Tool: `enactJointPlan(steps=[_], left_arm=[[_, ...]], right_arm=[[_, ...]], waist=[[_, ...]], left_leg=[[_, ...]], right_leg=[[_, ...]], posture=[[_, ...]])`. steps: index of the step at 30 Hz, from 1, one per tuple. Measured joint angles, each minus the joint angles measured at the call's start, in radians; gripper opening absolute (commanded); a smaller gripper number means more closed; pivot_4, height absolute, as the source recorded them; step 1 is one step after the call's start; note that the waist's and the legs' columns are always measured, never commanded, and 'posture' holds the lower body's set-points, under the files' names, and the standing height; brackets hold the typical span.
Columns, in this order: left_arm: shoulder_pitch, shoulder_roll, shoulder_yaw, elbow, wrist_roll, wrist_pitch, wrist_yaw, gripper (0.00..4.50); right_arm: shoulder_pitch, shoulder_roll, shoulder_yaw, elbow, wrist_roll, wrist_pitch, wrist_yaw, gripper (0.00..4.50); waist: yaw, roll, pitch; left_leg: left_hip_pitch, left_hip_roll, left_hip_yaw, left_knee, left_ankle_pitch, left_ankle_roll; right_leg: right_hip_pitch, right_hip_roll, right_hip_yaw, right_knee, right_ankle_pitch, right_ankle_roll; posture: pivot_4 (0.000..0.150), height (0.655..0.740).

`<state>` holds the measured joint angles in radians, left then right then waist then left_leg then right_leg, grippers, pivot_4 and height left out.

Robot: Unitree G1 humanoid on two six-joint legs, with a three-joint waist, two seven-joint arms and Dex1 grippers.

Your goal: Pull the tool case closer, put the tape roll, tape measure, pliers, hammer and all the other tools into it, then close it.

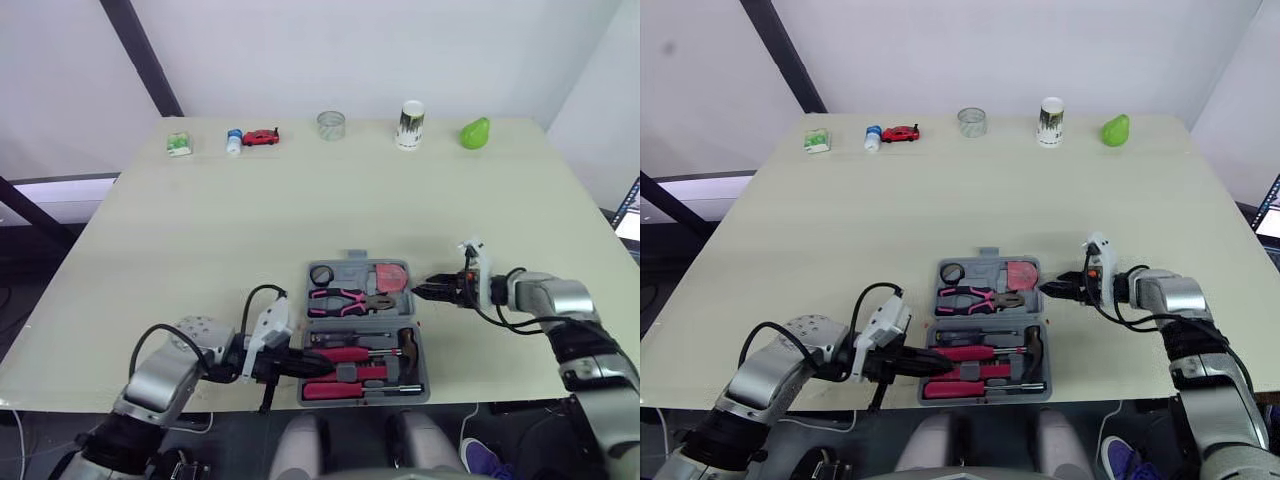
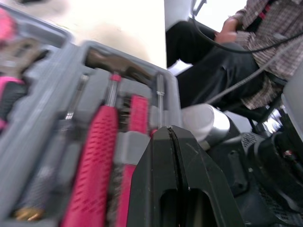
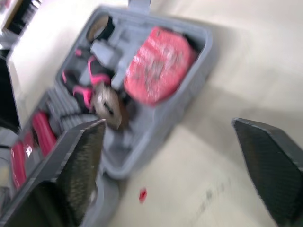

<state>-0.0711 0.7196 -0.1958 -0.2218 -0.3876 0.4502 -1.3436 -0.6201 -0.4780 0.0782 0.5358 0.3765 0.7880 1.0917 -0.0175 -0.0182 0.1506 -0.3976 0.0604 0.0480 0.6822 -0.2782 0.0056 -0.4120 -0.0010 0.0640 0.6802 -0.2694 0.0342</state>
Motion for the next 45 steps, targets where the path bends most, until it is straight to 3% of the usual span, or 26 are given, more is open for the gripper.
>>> enactJointPlan(steps=[9,22,33,40,45], left_arm=[[-0.005,0.027,-0.094,0.047,0.138,-0.051,0.075,0.00],[0.030,0.019,-0.085,0.065,0.127,-0.081,0.096,0.00],[0.065,0.018,-0.062,0.038,0.068,-0.017,0.131,0.00],[0.115,-0.008,0.013,-0.007,-0.016,0.086,0.210,0.00],[0.254,0.009,0.160,-0.164,-0.155,0.172,0.257,0.00]], right_arm=[[-0.133,0.085,0.023,0.217,-0.044,-0.018,0.059,4.47],[-0.160,0.152,-0.039,0.313,-0.017,0.014,0.143,4.47],[-0.135,0.138,-0.053,0.197,0.052,0.043,0.301,4.47],[-0.073,0.087,-0.052,-0.026,0.166,0.172,0.395,4.47],[0.006,0.044,-0.050,-0.246,0.280,0.301,0.407,4.47]], waist=[[-0.009,0.000,0.000],[-0.027,0.001,0.000],[-0.025,0.001,0.000],[-0.024,0.001,0.000],[-0.024,0.001,0.000]], left_leg=[[0.001,0.000,0.000,0.000,0.000,0.000],[0.001,0.001,0.000,-0.003,0.000,0.000],[0.001,0.001,-0.001,-0.004,0.000,0.000],[0.001,0.001,-0.003,-0.004,0.000,0.000],[0.000,0.002,-0.004,-0.005,0.000,0.000]], right_leg=[[0.000,0.000,0.000,0.000,0.000,0.000],[0.000,0.000,0.001,0.000,0.000,0.000],[-0.001,0.000,0.001,-0.001,0.000,0.000],[-0.001,0.000,0.001,-0.001,0.000,0.000],[-0.001,-0.001,0.001,-0.002,0.000,0.000]], posture=[[0.150,0.7400],[0.150,0.7400],[0.150,0.7400],[0.150,0.7400],[0.150,0.7400]])
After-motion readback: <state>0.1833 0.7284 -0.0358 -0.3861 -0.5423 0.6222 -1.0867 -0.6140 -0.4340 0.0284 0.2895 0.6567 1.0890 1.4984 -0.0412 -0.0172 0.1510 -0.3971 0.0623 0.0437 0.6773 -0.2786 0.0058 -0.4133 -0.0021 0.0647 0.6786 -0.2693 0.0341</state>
